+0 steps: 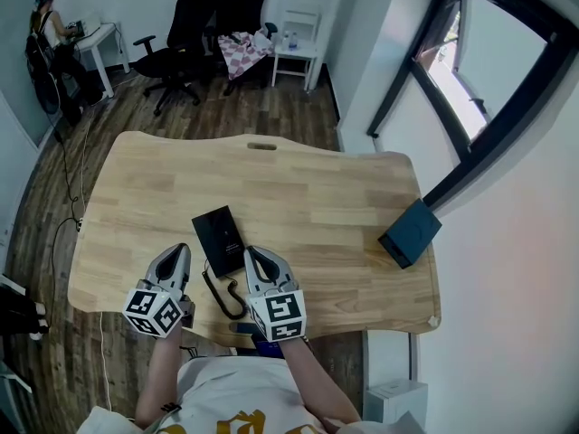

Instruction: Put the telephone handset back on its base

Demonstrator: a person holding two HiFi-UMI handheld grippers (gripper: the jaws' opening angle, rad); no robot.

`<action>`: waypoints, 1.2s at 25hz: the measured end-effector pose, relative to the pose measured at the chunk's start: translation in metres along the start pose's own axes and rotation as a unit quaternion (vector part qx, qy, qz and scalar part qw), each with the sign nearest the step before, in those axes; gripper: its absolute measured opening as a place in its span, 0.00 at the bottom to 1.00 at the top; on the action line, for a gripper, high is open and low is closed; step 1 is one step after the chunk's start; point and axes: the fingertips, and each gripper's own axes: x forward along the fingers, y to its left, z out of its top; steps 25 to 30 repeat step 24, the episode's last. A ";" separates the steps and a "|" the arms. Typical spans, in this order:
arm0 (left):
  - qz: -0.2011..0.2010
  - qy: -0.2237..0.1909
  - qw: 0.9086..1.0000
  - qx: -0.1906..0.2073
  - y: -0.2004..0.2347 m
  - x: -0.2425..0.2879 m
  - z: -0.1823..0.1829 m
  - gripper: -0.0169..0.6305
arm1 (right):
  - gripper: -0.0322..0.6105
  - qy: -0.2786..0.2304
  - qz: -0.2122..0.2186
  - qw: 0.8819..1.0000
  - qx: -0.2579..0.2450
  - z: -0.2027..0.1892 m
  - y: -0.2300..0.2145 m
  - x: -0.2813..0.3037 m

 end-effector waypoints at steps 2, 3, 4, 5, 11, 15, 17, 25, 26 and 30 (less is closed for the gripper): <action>-0.001 -0.004 1.000 0.005 0.000 -0.002 0.004 0.03 | 0.06 -0.002 -0.001 1.000 -0.002 0.000 0.001 0.000; -0.002 -0.004 1.000 0.006 0.000 -0.002 0.004 0.03 | 0.06 -0.003 -0.002 1.000 -0.002 0.000 0.001 0.000; -0.003 -0.004 1.000 0.006 0.000 -0.002 0.004 0.03 | 0.06 -0.003 -0.003 1.000 -0.002 0.000 0.001 0.000; -0.003 -0.003 1.000 0.006 0.000 -0.002 0.003 0.03 | 0.06 -0.003 -0.003 1.000 -0.002 0.001 0.001 0.000; -0.009 0.002 1.000 0.000 0.001 -0.001 -0.004 0.03 | 0.06 -0.003 -0.004 1.000 -0.004 0.003 0.002 0.002; -0.021 0.003 1.000 -0.009 -0.001 0.002 -0.008 0.03 | 0.06 -0.003 -0.007 1.000 -0.002 0.002 0.001 0.003; -0.024 0.005 1.000 -0.011 0.001 0.004 -0.009 0.03 | 0.06 -0.002 -0.009 1.000 0.000 0.001 -0.001 0.004; -0.013 0.011 1.000 -0.012 0.014 0.015 -0.009 0.03 | 0.06 0.006 -0.012 1.000 0.004 -0.004 -0.009 0.015; -0.013 0.011 1.000 -0.012 0.014 0.015 -0.009 0.03 | 0.06 0.006 -0.012 1.000 0.004 -0.004 -0.009 0.015; -0.013 0.011 1.000 -0.012 0.014 0.015 -0.009 0.03 | 0.06 0.006 -0.012 1.000 0.004 -0.004 -0.009 0.015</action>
